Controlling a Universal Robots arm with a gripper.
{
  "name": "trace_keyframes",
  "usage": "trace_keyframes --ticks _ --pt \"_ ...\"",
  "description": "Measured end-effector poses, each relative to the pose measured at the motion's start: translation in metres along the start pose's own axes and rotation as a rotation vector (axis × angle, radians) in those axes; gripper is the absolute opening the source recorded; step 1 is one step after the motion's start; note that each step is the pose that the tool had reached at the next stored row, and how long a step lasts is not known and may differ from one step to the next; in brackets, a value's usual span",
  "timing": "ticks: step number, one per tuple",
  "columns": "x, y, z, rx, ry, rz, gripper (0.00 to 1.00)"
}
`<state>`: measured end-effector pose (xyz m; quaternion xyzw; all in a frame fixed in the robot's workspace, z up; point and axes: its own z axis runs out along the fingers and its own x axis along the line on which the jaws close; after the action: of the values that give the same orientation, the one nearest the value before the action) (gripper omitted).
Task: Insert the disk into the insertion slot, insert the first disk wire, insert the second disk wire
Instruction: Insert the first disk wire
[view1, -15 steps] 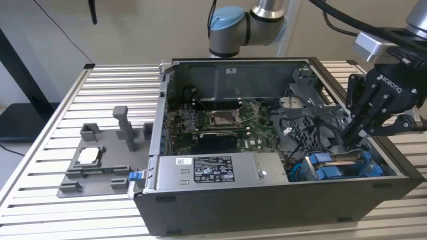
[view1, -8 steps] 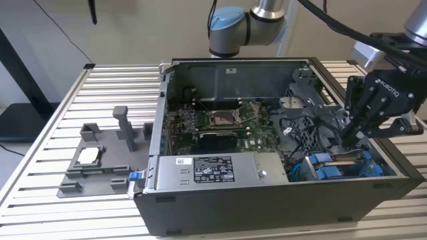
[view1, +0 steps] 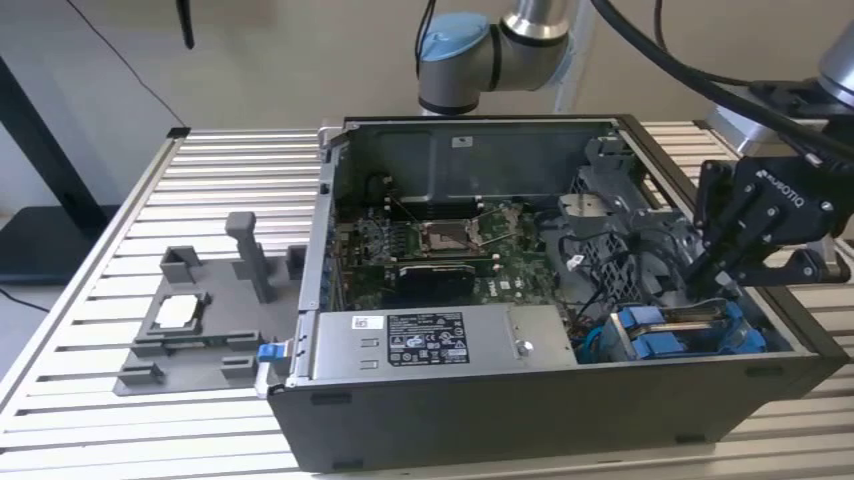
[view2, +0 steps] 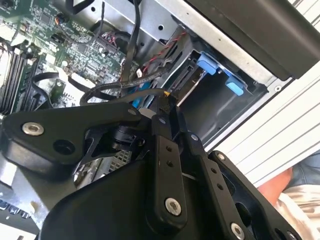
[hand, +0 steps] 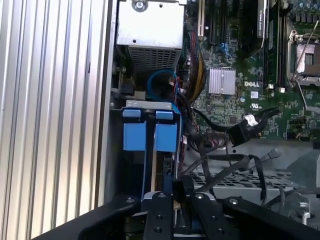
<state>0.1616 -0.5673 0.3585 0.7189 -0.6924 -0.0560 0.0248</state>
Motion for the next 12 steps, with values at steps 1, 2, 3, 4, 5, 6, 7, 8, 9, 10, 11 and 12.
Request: trace_keyframes --ticks 1,2,3,4,5,6,7,8,9,10,11,12 --pt "0.0005 -0.0011 0.0014 0.0 0.0 0.0 0.19" --pt "0.001 -0.0022 0.0027 0.0001 -0.0003 0.0 0.19" --pt "0.0014 -0.0032 0.0039 0.0001 -0.0003 0.0 0.19" --pt "0.0018 -0.0041 0.0051 0.0003 -0.0004 0.0 0.19" --pt "0.0021 -0.005 0.0062 0.0005 -0.0006 0.0 0.19" --pt "0.0024 -0.0059 0.007 0.001 -0.0007 0.0 0.19" --pt "0.0027 -0.0069 0.0079 0.0017 -0.0012 0.0 0.19" --pt "0.0027 -0.0079 0.0086 0.0023 -0.0016 0.0 0.19" --pt "0.0028 -0.0088 0.0091 0.003 -0.0019 0.0 0.19" --pt "0.0028 -0.0097 0.0098 0.0034 -0.0022 0.0 0.19" --pt "0.0029 -0.0105 0.0106 0.0039 -0.0024 0.0 0.19" --pt "0.003 -0.0111 0.0113 0.0043 -0.0024 0.0 0.19"
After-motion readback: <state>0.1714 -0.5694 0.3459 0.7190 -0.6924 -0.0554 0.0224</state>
